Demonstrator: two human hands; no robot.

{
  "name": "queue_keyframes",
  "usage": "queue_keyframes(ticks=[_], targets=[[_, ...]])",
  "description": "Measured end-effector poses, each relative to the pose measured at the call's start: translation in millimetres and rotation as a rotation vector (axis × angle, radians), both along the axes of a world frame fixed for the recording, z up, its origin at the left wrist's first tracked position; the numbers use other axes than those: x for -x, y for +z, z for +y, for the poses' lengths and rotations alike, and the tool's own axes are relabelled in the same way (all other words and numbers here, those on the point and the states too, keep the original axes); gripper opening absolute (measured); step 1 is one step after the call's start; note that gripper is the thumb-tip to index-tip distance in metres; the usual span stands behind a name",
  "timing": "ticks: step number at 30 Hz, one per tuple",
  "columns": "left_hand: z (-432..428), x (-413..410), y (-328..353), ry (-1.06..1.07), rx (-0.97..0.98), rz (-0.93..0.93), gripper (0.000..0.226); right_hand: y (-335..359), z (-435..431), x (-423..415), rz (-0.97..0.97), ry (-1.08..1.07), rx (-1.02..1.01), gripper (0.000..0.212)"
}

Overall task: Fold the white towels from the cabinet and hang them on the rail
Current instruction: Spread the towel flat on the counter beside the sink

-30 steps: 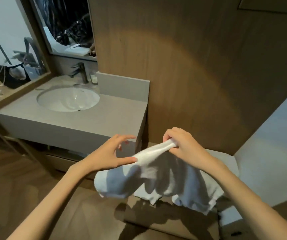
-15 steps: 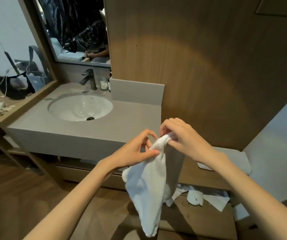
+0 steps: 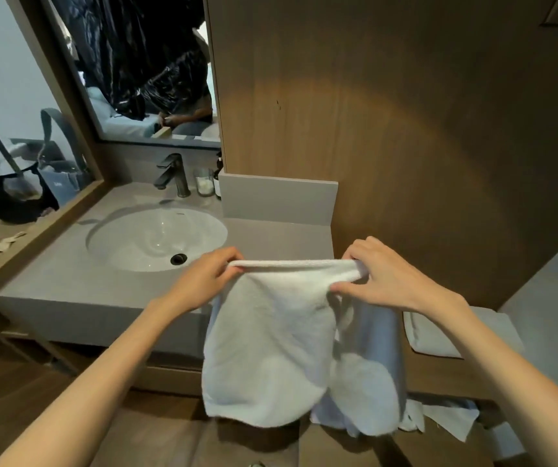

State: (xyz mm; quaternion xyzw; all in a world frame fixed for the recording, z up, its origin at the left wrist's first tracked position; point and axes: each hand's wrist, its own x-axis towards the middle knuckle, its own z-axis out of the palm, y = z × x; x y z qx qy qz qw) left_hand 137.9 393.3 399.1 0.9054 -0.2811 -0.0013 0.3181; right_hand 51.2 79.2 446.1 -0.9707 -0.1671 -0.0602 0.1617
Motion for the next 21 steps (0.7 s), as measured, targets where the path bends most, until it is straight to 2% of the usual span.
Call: queue_keyframes(ticks=[3, 5, 10, 12, 18, 21], targets=[[13, -45, 5, 0.084, -0.125, -0.079, 0.011, -10, -3, -31, 0.102, -0.083, -0.163, 0.024], [24, -78, 8, 0.153, -0.159, -0.103, 0.014, -13, -8, -50, 0.103, -0.147, -0.236, 0.018], [40, -142, 20, 0.284, -0.123, -0.102, 0.018, -5, -1, -98, -0.021, -0.250, -0.111, 0.015], [40, -160, 28, 0.364, -0.032, -0.138, 0.018, 0, 8, -120, -0.048, -0.270, -0.192, 0.014], [27, -198, 54, 0.553, 0.379, -0.098, 0.015, 7, 50, -190, -0.092, -0.336, -0.776, 0.022], [14, -207, 56, 0.535, 0.516, -0.046, 0.013, -1, 82, -217, 0.000, -0.341, -0.876, 0.027]])
